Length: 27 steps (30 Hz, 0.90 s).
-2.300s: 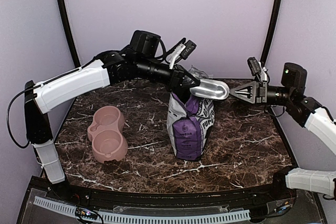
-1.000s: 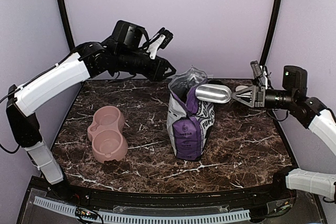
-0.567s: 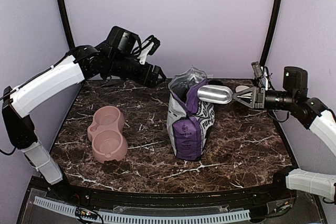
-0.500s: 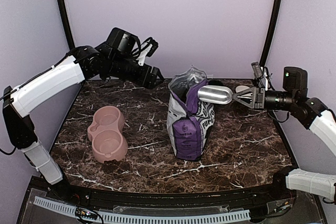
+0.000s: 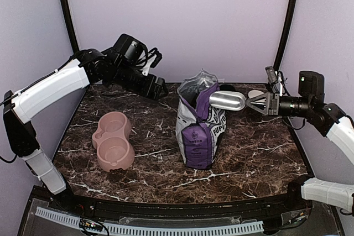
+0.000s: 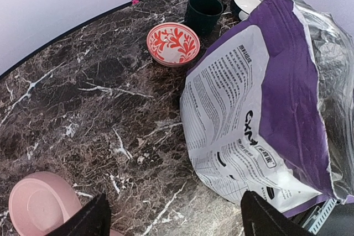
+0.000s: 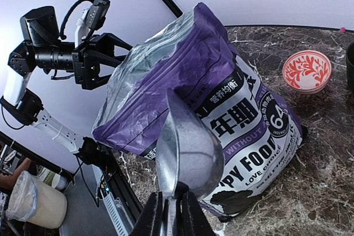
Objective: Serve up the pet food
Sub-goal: Adjust the pet food bag at the center of the board.
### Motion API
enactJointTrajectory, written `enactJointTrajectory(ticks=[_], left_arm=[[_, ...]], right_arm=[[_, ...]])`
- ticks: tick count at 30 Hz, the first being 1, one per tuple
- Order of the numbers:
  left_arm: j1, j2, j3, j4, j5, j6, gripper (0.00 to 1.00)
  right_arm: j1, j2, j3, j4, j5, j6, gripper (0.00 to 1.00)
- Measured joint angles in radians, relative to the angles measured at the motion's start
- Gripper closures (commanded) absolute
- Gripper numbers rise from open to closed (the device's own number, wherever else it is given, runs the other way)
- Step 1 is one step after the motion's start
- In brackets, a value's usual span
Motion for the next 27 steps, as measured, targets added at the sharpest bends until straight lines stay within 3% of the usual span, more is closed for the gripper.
enactJointTrajectory(ticks=[27], left_arm=[[0.0,0.066,0.019,-0.072,0.05,-0.072,0.19]], right_arm=[[0.0,-0.019,-0.001,-0.021,0.031,-0.013,1.0]])
